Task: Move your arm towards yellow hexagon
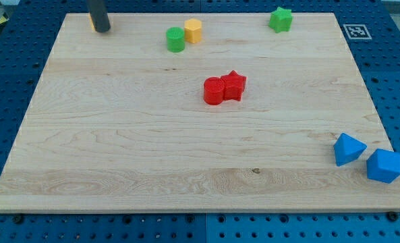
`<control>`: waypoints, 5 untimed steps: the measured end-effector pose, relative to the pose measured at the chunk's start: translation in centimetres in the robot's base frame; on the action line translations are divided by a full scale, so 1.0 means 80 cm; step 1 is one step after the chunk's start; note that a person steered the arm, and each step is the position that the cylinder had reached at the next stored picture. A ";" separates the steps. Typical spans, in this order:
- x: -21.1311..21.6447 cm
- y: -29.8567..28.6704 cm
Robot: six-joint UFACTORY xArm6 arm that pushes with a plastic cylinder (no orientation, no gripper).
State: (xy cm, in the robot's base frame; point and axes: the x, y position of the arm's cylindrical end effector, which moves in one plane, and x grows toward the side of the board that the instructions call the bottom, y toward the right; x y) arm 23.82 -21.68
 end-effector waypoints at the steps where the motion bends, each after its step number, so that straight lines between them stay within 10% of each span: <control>1: 0.016 0.004; 3: 0.145 0.192; 5: 0.101 0.390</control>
State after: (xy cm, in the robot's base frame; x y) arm 31.92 9.54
